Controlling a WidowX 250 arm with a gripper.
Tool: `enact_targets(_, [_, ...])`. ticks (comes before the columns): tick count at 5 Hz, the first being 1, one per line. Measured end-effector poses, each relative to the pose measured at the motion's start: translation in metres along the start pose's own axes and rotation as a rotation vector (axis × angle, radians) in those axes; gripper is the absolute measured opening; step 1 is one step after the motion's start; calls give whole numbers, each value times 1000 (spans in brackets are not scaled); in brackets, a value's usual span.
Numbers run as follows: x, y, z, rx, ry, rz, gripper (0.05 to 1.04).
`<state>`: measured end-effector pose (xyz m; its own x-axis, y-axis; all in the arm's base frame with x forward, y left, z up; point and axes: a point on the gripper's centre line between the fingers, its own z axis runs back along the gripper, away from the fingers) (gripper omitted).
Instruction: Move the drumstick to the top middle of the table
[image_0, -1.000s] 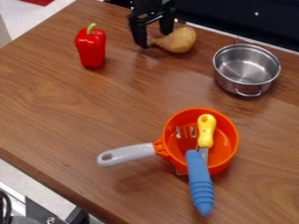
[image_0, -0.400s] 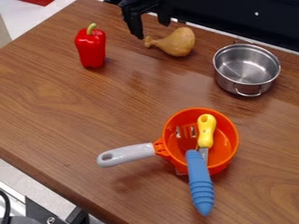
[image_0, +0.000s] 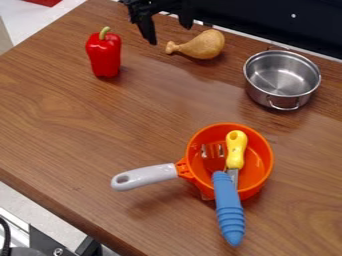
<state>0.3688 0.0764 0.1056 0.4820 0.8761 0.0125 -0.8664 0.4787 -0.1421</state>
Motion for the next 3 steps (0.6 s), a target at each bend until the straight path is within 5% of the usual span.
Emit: enact_targets(3, [-112,-9,-3,44,52,-222,1001])
